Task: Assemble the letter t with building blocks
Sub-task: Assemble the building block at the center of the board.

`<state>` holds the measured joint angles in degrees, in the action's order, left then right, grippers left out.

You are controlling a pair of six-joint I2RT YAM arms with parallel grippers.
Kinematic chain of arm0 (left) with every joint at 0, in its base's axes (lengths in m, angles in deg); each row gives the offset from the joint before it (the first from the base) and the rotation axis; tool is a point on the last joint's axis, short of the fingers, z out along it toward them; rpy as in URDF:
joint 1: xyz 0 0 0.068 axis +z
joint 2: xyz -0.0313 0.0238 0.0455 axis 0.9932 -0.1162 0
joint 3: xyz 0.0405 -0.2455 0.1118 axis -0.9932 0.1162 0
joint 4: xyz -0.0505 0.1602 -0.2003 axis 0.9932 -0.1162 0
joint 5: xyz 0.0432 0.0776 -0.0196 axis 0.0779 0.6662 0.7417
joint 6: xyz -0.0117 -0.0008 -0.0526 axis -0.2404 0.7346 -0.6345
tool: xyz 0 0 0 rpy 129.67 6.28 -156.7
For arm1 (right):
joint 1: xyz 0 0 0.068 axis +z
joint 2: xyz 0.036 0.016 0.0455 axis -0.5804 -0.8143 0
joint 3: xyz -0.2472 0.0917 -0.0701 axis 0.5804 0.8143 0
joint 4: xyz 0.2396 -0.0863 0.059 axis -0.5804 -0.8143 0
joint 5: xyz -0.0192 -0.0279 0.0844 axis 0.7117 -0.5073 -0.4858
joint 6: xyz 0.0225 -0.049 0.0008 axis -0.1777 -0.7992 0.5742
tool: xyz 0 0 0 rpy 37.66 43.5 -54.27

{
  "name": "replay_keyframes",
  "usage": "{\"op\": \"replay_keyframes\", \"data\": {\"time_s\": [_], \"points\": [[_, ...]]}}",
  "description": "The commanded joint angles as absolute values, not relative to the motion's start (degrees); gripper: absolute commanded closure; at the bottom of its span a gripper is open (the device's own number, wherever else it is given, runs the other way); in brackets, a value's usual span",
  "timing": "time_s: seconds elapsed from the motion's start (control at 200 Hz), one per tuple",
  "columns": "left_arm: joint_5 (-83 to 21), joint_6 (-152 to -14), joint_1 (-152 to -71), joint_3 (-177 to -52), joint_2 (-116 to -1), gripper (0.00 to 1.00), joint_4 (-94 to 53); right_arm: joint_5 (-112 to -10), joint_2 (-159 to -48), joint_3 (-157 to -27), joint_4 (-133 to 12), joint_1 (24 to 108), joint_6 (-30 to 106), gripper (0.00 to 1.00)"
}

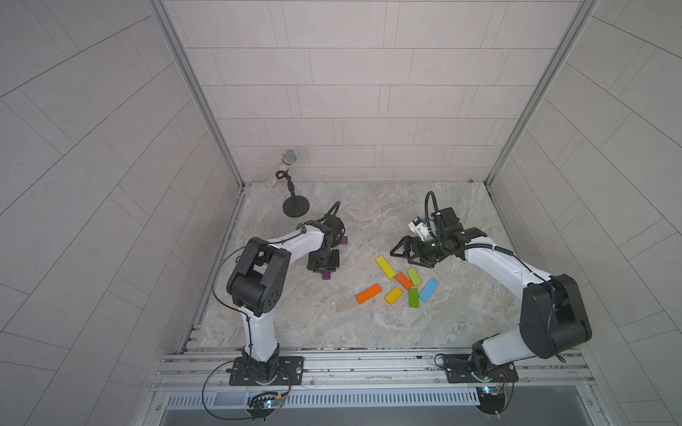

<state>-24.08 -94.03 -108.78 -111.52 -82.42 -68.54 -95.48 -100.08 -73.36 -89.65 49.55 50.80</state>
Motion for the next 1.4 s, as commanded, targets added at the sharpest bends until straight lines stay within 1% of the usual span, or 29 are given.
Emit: {"op": "replay_keyframes", "data": {"time_s": [0.0, 0.215, 0.515, 0.7, 0.991, 1.396], "points": [[-21.96, -93.77, -108.22, -112.53, -84.17, 0.62, -70.25, -96.04, -100.04, -72.87, -89.29, 49.19, 50.01, 0.00], [-22.47, -93.49, -108.24, -112.70, -84.39, 0.54, -70.23, -96.14, -99.96, -72.89, -89.29, 49.24, 50.01, 0.00], [-23.83, -92.97, -108.21, -112.17, -82.56, 0.48, -68.31, -96.22, -99.77, -72.37, -89.21, 49.19, 49.96, 0.00], [-23.75, -92.96, -108.11, -112.02, -82.09, 0.48, -67.91, -96.11, -99.42, -71.95, -89.17, 49.26, 50.05, 0.00], [-23.46, -92.69, -108.16, -111.90, -82.34, 0.51, -67.82, -96.04, -98.94, -71.76, -89.17, 49.19, 50.20, 0.00], [-23.39, -91.74, -108.07, -112.36, -82.87, 0.54, -67.63, -96.04, -98.98, -71.63, -89.13, 49.20, 50.18, 0.00]]}}
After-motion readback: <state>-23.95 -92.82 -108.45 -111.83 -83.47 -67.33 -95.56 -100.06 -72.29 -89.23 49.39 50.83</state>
